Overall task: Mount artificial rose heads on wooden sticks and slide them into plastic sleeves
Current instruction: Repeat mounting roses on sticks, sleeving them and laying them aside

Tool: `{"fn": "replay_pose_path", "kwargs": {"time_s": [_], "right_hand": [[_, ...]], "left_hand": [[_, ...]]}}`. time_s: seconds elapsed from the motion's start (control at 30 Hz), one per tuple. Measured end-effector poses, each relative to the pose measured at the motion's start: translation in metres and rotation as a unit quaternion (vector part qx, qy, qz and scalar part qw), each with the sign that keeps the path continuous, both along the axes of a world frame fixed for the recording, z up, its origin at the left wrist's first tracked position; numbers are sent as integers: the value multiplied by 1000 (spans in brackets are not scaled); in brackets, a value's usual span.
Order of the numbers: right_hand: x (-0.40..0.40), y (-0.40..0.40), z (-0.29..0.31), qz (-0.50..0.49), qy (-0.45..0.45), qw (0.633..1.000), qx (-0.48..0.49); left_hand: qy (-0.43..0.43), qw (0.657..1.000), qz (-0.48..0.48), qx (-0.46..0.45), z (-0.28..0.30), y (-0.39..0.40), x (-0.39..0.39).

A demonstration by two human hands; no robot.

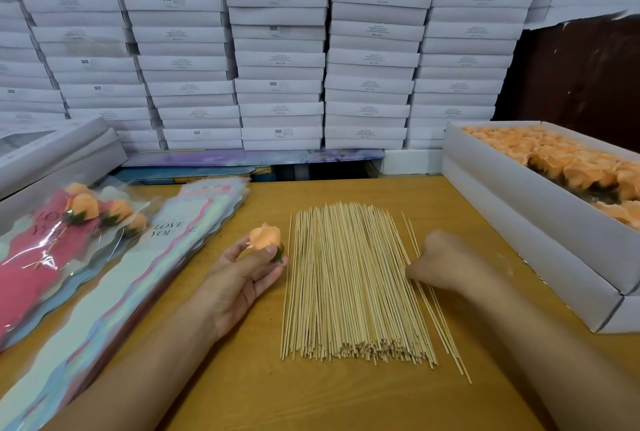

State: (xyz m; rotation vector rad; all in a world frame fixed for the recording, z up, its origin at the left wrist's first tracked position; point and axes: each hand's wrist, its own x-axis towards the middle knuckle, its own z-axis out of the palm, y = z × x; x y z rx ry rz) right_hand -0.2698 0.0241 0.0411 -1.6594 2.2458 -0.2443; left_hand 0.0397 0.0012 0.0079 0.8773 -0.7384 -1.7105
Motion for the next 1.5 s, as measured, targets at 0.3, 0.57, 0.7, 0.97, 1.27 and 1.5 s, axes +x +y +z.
{"fn": "replay_pose_path", "kwargs": {"time_s": [0.3, 0.57, 0.7, 0.97, 1.27, 1.5], "right_hand": [[11, 2, 8, 3, 26, 1000, 7], [17, 2, 11, 12, 63, 998, 9], [6, 3, 12, -10, -21, 1000, 12], [-3, 16, 21, 96, -151, 984, -26], [5, 24, 24, 161, -188, 965, -85], [10, 25, 22, 160, -210, 959, -103]], "left_hand": [[2, 1000, -1, -3, 1, 1, 0], [3, 1000, 9, -2, 3, 4, -2], [8, 1000, 5, 3, 3, 3, -2], [17, 1000, 1, 23, 1, 0, 1], [26, 1000, -2, 14, -1, 0, 2], [48, 999, -8, 25, -1, -1, 2]]}}
